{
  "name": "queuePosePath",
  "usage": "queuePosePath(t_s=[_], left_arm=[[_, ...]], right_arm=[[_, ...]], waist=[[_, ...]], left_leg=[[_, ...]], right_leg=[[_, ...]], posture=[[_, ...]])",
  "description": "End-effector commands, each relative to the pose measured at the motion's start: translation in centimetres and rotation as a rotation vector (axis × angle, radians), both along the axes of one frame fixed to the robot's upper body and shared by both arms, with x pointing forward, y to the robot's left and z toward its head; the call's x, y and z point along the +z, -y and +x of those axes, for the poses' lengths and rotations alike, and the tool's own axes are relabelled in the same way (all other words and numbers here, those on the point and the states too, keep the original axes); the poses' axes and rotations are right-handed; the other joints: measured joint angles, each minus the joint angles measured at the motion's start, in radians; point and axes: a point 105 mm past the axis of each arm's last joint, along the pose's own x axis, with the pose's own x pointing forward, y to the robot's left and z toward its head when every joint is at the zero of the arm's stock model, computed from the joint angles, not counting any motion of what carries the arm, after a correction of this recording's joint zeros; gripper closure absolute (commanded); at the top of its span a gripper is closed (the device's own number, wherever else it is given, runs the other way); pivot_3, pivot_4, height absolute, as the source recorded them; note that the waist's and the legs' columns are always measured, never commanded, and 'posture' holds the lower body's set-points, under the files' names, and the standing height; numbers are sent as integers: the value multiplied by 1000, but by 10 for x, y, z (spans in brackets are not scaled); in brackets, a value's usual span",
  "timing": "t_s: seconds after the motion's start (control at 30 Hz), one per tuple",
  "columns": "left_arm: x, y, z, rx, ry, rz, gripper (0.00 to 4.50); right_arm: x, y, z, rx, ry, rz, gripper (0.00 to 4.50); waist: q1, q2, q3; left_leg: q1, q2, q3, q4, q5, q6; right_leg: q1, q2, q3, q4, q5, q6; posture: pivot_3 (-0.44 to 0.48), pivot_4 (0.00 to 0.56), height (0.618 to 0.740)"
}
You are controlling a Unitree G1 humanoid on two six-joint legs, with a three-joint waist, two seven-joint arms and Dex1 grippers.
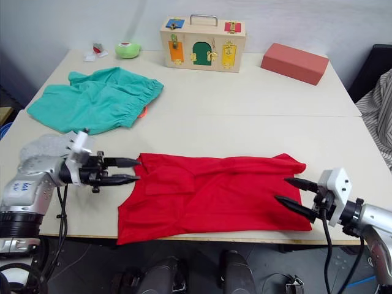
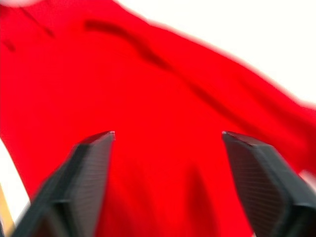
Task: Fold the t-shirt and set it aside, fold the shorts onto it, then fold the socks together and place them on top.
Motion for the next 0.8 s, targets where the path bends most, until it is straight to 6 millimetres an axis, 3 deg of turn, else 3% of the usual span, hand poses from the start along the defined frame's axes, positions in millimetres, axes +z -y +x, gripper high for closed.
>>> queuePosePath(t_s=[0.03, 0.13, 0.2, 0.27, 0.33, 0.43, 0.53, 0.8], left_arm=[[17, 14, 0, 34, 52, -69, 2952], [8, 36, 4, 60, 76, -44, 3895], [-4, 58, 20, 147, 94, -35, 4474], [-27, 85, 31, 197, 95, 16, 4500], [-30, 91, 50, 348, 85, -33, 4500], [-38, 95, 60, 421, 64, -26, 4500], [-54, 87, 70, 507, 73, 54, 4500], [-81, 62, 72, 565, -8, 93, 4500]], right_arm=[[25, -30, 9, 24, 96, 73, 2566], [26, -64, 25, 2, 156, 102, 3602], [16, -95, 39, -12, 179, 86, 4263], [-1, -121, 56, -52, 205, 8, 4470], [-6, -125, 70, -132, 224, 1, 4470], [-17, -114, 83, -216, 237, -44, 4470], [-28, -86, 88, -307, 244, -82, 4470], [-45, 27, 84, -597, 211, -163, 4470]], waist=[[4, 0, 0], [5, -1, 0], [2, -1, -1], [2, -1, -1], [3, -1, -1], [2, -1, -1], [1, -1, -1], [0, -2, -2]], left_leg=[[0, 0, -1, 0, 0, 0], [-1, 0, -1, 0, 0, -1], [-1, -1, 0, 0, 0, -1], [-1, -1, 1, 0, 0, -1], [-1, -2, 2, 0, 0, -1], [-4, -2, 2, 0, 0, -1], [-3, -1, 2, 0, 0, -1], [0, -1, 4, 0, 0, 0]], right_leg=[[0, 0, 0, 0, 0, 0], [0, 0, -1, 0, 0, 0], [0, 0, -1, 0, 0, 0], [-1, 0, 1, 1, 0, 0], [-1, 1, 1, 0, 0, 0], [-2, 2, 0, 1, 1, 1], [-2, 2, 0, 1, 1, 1], [0, 2, 2, -1, 1, 1]], posture=[[0, 150, 740], [0, 150, 740], [0, 150, 740], [0, 150, 740], [0, 150, 740], [0, 150, 740], [0, 150, 740], [0, 150, 740]])
